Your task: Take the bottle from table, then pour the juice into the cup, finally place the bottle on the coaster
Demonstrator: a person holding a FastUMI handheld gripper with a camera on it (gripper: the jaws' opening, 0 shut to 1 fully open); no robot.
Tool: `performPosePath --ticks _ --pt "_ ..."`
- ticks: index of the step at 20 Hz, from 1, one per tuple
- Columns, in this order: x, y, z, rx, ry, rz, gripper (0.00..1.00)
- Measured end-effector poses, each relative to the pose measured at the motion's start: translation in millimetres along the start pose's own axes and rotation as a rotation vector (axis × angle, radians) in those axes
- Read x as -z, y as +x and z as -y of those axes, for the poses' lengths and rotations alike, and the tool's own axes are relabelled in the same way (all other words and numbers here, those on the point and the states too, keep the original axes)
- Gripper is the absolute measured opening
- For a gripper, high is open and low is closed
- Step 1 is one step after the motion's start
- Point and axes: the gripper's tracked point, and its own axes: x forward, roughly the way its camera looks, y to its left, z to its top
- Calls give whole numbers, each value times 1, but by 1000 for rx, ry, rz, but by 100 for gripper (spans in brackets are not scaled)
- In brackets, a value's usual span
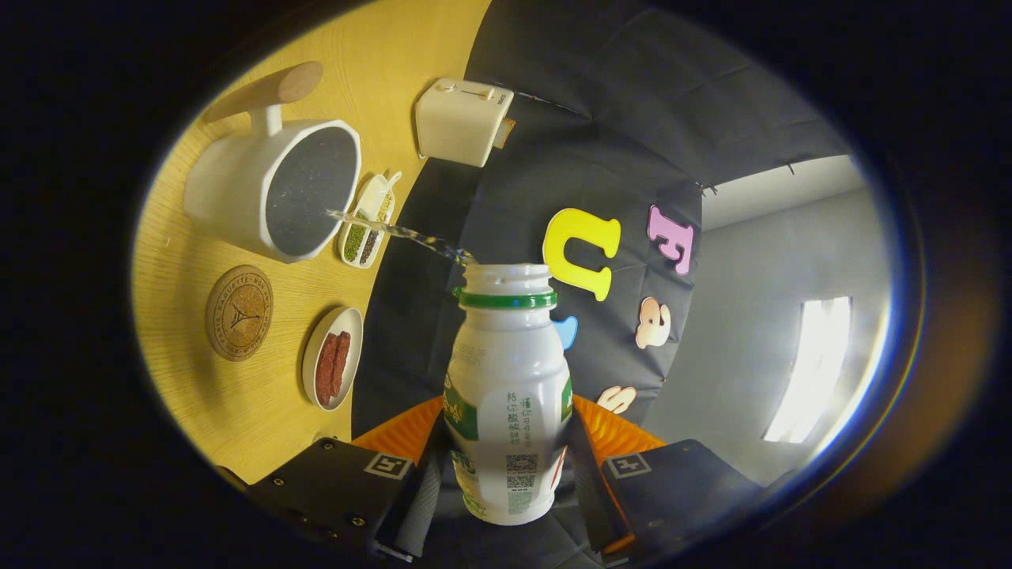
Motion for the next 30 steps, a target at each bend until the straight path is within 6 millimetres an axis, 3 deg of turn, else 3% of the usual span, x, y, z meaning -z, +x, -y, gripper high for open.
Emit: performPosePath --ticks 14,30 --pt "-13 1 8 27 -134 45 74" --pt "-36 3 -4 71 -326 123 74"
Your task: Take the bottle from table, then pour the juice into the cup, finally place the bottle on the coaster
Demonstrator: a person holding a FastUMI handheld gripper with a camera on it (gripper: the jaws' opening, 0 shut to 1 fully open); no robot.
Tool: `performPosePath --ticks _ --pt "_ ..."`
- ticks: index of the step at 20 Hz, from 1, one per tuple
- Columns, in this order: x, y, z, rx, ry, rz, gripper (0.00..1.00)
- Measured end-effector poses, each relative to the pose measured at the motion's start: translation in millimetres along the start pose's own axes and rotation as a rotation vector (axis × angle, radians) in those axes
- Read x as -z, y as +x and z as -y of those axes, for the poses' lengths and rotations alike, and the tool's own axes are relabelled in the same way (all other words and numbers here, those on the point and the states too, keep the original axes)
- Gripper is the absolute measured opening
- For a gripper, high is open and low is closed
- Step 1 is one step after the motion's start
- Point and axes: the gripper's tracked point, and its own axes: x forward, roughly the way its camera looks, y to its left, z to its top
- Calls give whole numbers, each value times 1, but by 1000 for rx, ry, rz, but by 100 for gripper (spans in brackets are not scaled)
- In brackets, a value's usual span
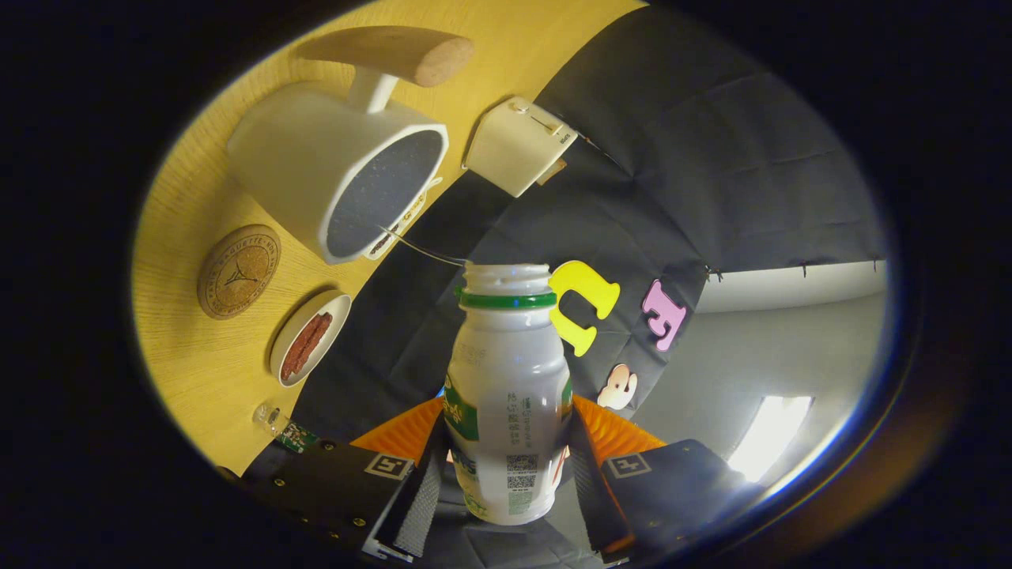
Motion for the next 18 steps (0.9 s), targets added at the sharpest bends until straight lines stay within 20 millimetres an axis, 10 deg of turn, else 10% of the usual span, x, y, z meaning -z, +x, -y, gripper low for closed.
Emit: performPosePath --ticks 18 --pt "-33 -7 -17 9 -154 81 74"
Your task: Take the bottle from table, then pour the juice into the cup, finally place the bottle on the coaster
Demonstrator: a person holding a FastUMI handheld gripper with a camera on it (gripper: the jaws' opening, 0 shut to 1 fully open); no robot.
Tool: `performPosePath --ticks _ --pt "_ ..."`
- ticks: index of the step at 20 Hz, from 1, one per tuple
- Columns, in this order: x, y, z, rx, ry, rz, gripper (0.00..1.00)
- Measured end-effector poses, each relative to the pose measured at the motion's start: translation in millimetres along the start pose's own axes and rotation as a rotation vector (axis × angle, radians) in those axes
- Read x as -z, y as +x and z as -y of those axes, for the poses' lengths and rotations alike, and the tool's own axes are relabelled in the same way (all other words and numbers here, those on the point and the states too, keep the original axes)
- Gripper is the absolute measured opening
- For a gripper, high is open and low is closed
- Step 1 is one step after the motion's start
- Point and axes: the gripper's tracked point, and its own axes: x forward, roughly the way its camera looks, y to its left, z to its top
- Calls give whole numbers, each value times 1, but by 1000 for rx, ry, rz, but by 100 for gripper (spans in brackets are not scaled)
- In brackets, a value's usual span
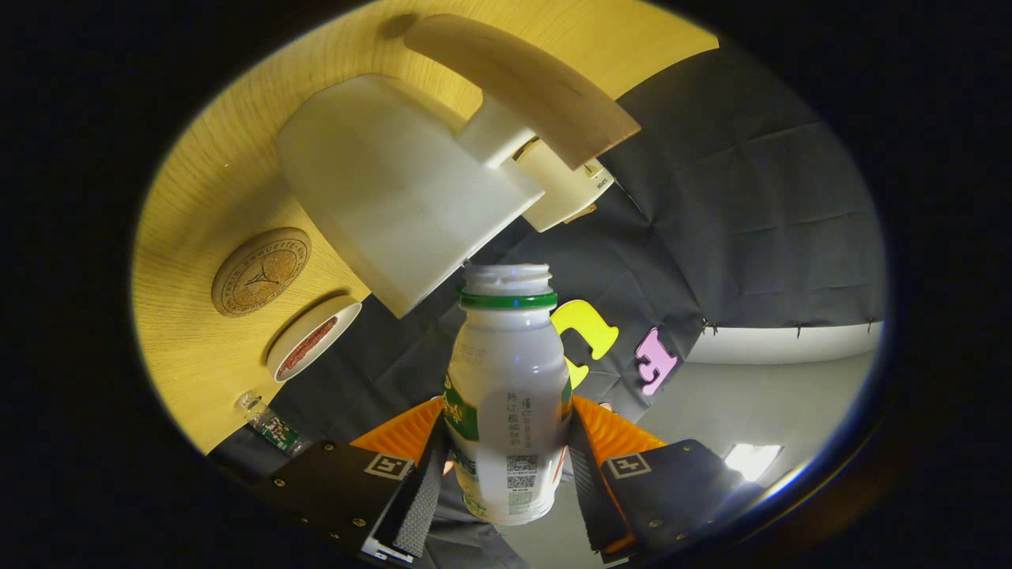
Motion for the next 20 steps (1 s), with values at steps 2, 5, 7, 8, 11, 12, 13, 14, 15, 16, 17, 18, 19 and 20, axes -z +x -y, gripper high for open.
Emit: performPosePath --ticks 2,5,7,8,11,12,13,14,15,16,17,18,19,20 --pt "-1 0 1 2 -8 4 74" --pt "-5 0 0 5 -24 14 74" --pt "-5 -1 -2 4 -25 15 74" --pt "-5 -2 -2 2 -24 15 74" --pt "-6 -1 0 -1 -23 15 74" --pt "-7 0 -1 0 -28 17 74" --pt "-8 0 -1 0 -32 19 74" --pt "-8 -1 -2 1 -35 22 74" --pt "-8 -2 -3 -1 -37 24 74" --pt "-8 -2 -4 -3 -37 23 74" --pt "-8 -2 -4 -8 -33 20 74" --pt "-7 -2 -4 -11 -27 18 74" --pt "-8 -1 -3 -12 -23 15 74" --pt "-10 -1 -3 -12 -25 16 74"
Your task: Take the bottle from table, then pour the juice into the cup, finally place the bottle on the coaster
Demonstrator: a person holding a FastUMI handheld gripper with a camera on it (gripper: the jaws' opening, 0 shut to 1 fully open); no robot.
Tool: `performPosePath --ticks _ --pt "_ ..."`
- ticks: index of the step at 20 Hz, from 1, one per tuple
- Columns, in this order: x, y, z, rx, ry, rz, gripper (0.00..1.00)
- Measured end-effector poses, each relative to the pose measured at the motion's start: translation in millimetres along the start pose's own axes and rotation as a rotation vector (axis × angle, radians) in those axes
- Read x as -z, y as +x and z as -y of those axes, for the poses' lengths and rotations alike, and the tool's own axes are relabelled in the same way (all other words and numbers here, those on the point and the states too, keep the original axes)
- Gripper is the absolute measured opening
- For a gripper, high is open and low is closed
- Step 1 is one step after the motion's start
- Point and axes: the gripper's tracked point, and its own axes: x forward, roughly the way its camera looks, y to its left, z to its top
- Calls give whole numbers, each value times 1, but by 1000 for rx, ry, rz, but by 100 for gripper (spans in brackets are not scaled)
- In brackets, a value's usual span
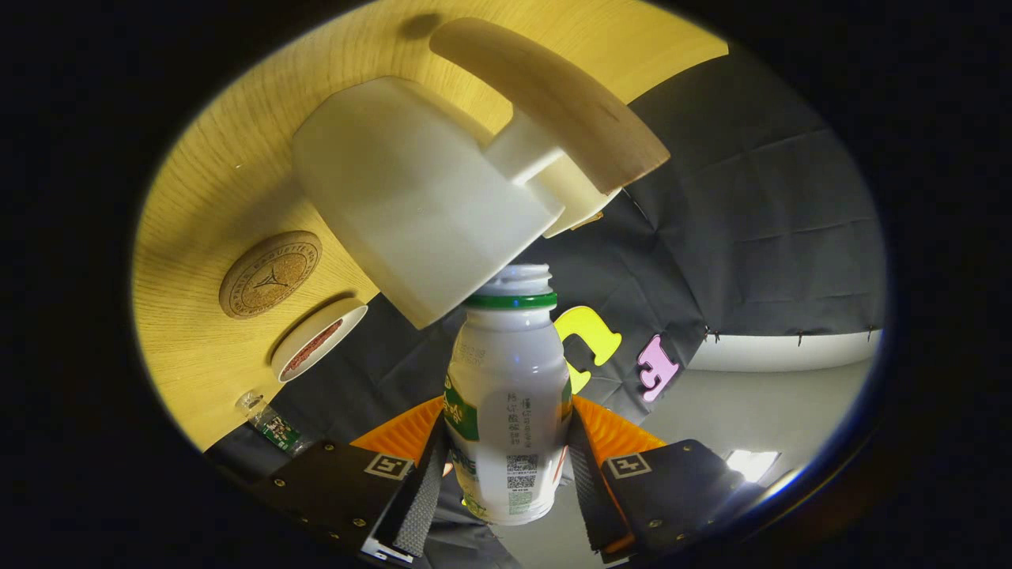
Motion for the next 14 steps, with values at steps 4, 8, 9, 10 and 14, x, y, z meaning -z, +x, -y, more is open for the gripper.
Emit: performPosePath --ticks 4,8,9,10,14 --pt "8 1 -11 -59 168 -27 74" --pt "26 -2 -21 -146 556 -78 74" --pt "30 -3 -18 -151 644 -87 74" --pt "34 -4 -16 -153 720 -95 74" --pt "44 3 -14 -172 992 -114 74"
